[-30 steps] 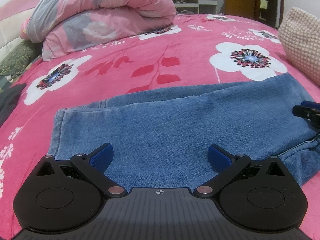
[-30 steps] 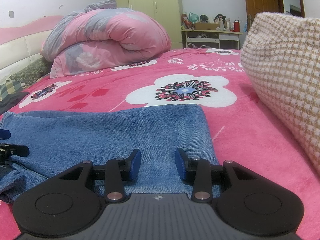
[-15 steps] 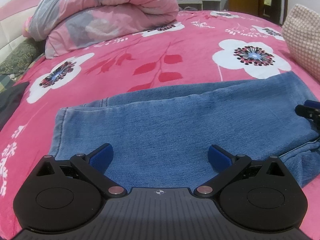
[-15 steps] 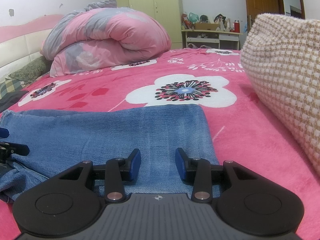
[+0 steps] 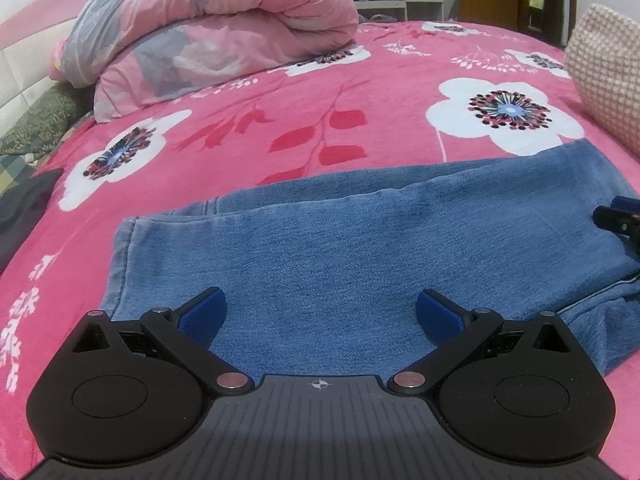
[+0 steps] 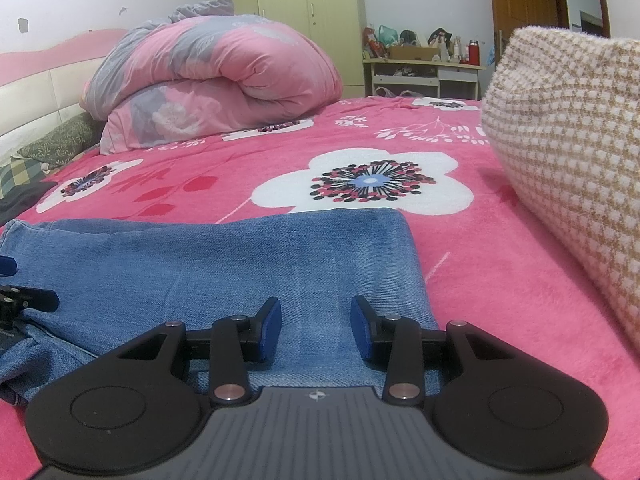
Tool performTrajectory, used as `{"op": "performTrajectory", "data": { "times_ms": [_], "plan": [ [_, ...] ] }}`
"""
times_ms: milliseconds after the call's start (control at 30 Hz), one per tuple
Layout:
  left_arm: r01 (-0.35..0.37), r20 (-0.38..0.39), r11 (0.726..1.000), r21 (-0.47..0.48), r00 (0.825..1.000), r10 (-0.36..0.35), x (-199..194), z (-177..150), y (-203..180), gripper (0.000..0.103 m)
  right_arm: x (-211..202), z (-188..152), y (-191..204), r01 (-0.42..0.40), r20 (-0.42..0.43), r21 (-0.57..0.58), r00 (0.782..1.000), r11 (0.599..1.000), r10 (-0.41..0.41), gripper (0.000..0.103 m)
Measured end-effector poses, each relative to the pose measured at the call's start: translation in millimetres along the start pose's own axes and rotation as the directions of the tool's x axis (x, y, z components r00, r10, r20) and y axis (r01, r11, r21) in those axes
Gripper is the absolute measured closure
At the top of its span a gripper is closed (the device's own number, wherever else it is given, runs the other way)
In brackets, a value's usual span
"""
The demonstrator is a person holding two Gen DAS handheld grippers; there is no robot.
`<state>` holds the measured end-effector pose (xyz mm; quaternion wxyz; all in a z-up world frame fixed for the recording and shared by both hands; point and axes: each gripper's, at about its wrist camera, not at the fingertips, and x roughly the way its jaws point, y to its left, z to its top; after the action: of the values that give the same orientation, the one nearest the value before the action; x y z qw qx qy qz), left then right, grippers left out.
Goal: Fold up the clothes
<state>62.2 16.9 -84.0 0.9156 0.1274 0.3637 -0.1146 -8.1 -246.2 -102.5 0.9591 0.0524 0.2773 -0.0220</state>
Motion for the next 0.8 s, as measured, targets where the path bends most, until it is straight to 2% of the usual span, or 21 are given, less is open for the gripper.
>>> {"op": "performTrajectory", "data": {
  "times_ms": [800],
  "plan": [
    [-0.085,0.012,0.995,0.061,0.996,0.085,-4.2,1.4,-16.3,0.000,-0.6,-0.5,-1.5,-0.008,0.005,0.008,1.000,1.000,0.008,0.062]
  ]
}}
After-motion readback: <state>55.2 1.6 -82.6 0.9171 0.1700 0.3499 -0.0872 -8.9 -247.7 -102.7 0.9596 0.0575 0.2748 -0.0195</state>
